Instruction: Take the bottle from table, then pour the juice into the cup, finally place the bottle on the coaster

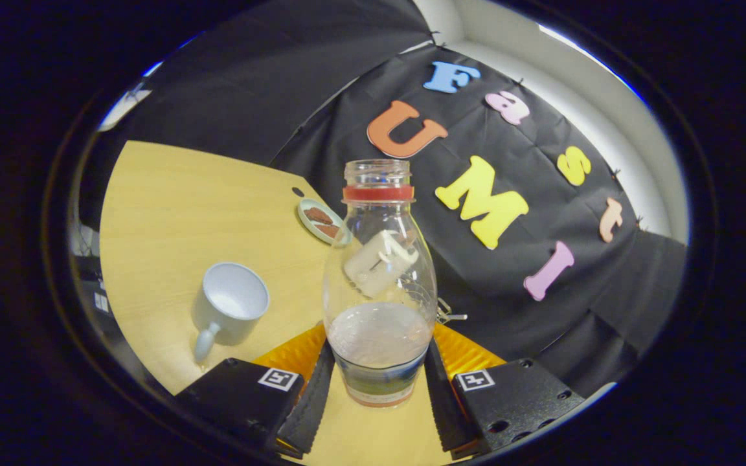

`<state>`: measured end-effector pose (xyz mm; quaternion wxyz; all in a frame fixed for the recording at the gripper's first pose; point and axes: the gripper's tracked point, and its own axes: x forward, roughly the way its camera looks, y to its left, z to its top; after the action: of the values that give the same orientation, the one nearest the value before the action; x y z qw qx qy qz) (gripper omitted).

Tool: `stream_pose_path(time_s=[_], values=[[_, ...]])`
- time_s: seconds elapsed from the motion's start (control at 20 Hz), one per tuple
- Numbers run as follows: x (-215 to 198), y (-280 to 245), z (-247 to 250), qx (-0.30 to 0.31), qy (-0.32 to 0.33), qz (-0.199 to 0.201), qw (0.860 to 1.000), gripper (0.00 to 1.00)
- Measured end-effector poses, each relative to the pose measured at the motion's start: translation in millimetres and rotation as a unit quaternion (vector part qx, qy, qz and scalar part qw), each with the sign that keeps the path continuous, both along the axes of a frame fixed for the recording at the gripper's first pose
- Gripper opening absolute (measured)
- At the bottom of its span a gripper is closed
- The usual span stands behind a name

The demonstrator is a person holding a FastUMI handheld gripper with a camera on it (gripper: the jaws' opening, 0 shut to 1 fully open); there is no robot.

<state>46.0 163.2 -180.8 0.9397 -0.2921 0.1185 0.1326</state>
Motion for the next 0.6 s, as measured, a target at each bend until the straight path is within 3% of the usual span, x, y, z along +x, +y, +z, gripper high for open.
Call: stream_pose_path(time_s=[0.25, 0.45, 0.6], values=[[-9.7, -12.1, 10.9, 0.118, 0.012, -0.024, 0.993, 0.74], [-17.1, -7.7, 13.9, 0.232, 0.036, -0.021, 0.972, 0.74], [-15.0, -3.7, 18.8, 0.281, 0.043, -0.020, 0.958, 0.74]])
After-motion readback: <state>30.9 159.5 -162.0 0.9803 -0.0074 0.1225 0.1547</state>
